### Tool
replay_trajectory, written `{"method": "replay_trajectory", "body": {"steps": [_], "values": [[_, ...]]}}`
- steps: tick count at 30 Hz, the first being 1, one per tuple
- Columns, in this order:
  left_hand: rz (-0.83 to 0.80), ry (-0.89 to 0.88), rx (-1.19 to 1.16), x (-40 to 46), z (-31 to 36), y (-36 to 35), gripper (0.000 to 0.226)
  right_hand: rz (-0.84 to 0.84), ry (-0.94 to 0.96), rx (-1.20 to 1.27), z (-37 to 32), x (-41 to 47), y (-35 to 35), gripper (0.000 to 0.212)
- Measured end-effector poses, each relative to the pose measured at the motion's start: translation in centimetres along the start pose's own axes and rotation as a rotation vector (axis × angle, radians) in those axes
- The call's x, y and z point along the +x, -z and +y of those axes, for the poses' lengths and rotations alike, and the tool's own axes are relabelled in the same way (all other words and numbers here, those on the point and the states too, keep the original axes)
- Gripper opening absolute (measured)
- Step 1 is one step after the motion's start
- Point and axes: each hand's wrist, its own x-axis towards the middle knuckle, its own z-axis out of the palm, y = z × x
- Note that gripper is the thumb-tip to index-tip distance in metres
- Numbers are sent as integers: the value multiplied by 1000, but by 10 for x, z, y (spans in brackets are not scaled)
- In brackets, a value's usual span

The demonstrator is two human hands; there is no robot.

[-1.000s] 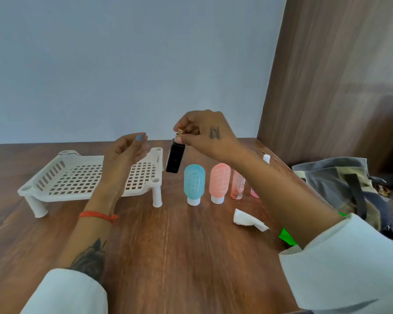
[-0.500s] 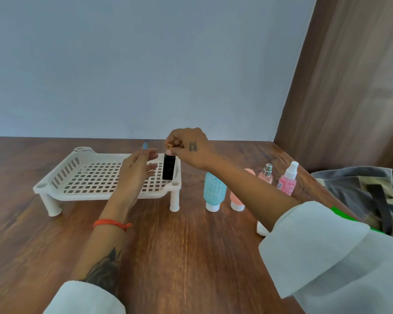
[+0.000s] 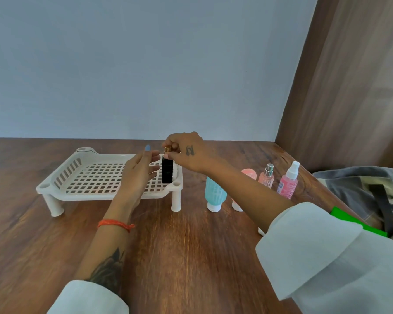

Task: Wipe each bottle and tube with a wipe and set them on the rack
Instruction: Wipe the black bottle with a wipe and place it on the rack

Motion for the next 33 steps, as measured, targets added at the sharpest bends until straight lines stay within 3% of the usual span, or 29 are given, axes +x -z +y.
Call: {"method": "replay_trajectory", "body": {"steps": [11,20,33], "values": [[55,-53,-12,-6,4,0,38,-50,-2,30,-2,-6,-2,39],[30,-47,-19,-6,3,0,33,-26,-17,46,-4,1,-4,21],[35,-28,-28,-3,2,0,31,-91,31,-17,1,12,6,19]]}}
